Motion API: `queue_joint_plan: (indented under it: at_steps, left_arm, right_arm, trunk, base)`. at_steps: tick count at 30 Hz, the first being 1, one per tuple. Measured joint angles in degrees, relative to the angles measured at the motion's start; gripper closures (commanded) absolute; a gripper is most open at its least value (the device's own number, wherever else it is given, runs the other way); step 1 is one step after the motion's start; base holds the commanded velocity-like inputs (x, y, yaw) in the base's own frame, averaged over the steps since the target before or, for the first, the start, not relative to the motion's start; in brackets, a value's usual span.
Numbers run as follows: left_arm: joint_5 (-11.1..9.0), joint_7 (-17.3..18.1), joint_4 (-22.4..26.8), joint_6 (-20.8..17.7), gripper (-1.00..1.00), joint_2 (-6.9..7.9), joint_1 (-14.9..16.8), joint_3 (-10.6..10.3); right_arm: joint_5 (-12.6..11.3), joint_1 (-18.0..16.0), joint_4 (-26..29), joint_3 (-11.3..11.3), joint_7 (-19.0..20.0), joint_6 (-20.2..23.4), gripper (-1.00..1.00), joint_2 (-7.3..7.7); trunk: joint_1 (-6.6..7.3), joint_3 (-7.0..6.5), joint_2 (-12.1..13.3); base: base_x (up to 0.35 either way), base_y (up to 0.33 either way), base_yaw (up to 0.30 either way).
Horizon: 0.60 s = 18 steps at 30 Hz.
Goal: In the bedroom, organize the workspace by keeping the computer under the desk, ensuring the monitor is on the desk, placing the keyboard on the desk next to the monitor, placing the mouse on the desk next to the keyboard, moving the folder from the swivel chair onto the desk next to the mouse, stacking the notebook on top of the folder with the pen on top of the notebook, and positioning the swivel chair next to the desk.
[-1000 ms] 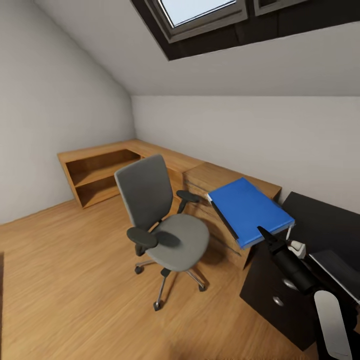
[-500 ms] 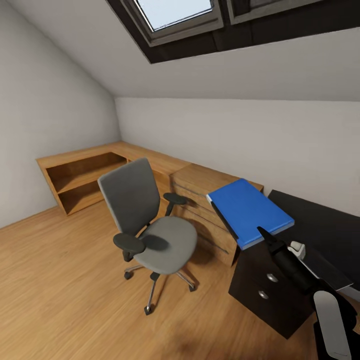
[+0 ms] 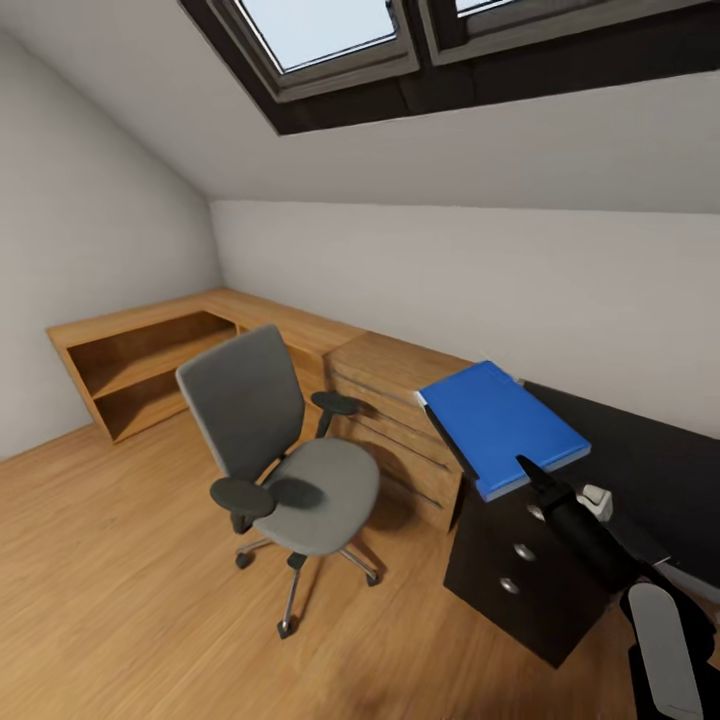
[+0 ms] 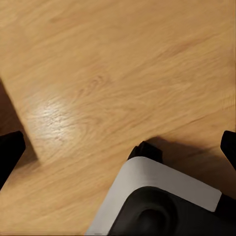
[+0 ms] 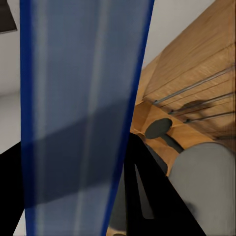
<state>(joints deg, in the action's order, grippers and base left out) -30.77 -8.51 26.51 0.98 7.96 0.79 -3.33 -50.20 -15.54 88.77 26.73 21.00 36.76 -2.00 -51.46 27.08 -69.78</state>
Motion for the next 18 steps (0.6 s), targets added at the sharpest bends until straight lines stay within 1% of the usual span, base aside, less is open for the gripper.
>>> queue_joint_plan:
  at_steps: [2,3,4,6,7,11,14,17,18]
  left_arm:
    - [0.1,0.0,-0.5,0.3,-1.0,-0.04,0.0,0.0]
    - [0.1,0.0,-0.6,1.1,-1.0,-0.06,0.0,0.0]
    - [0.0,0.0,-0.9,3.4,-1.0,-0.12,0.0,0.0]
    - [0.0,0.0,-1.9,6.8,-1.0,-0.16,0.0,-0.1]
    - [0.0,0.0,-2.5,9.6,-1.0,-0.18,0.0,-0.2]
    - [0.0,0.0,-2.9,11.5,-1.0,-0.23,0.0,-0.2]
    - [0.0,0.0,-3.0,12.0,-1.0,-0.78,0.0,-0.3]
    - [0.0,0.0,-3.1,12.2,-1.0,-1.29,0.0,-0.3]
    - [0.0,0.0,-3.1,12.2,-1.0,-1.32,0.0,-0.3]
  right_arm:
    - [0.1,0.0,-0.7,0.1,-0.2,-0.4,1.0,0.0]
    - [0.1,0.0,-1.3,0.2,-0.5,-1.0,1.0,0.02]
    - [0.2,0.0,-2.1,0.2,-1.2,-2.1,1.0,0.05]
    - [0.1,0.0,-2.8,0.2,-2.3,-3.0,1.0,0.1]
    - [0.3,0.0,-3.4,0.4,-3.1,-3.5,1.0,0.12]
    - [0.1,0.0,-4.5,1.3,-3.8,-3.9,1.0,0.19]
    - [0.2,0.0,-6.0,1.8,-4.3,-5.2,1.0,0.96]
    - [0.3,0.0,-6.7,2.0,-6.6,-8.1,1.0,2.23]
    - [0.2,0.0,-6.7,2.0,-6.7,-8.2,1.0,2.29]
  trunk:
    - [0.44,-0.4,0.8]
    - [0.66,-0.6,1.2]
    - [0.88,-0.78,1.6]
    - [1.32,-1.15,2.4]
    - [1.32,-1.15,2.4]
    - [1.32,-1.16,2.4]
    - [1.32,-1.16,2.4]
    - [1.32,-1.16,2.4]
    - [1.32,-1.16,2.4]
  base:
    - [0.0,0.0,-0.279]
    - [0.0,0.0,-0.283]
    - [0.0,0.0,-0.285]
    - [0.0,0.0,-0.286]
    - [0.0,0.0,-0.286]
    - [0.0,0.0,-0.287]
    - [0.0,0.0,-0.29]
    - [0.0,0.0,-0.295]
    - [0.0,0.0,-0.297]
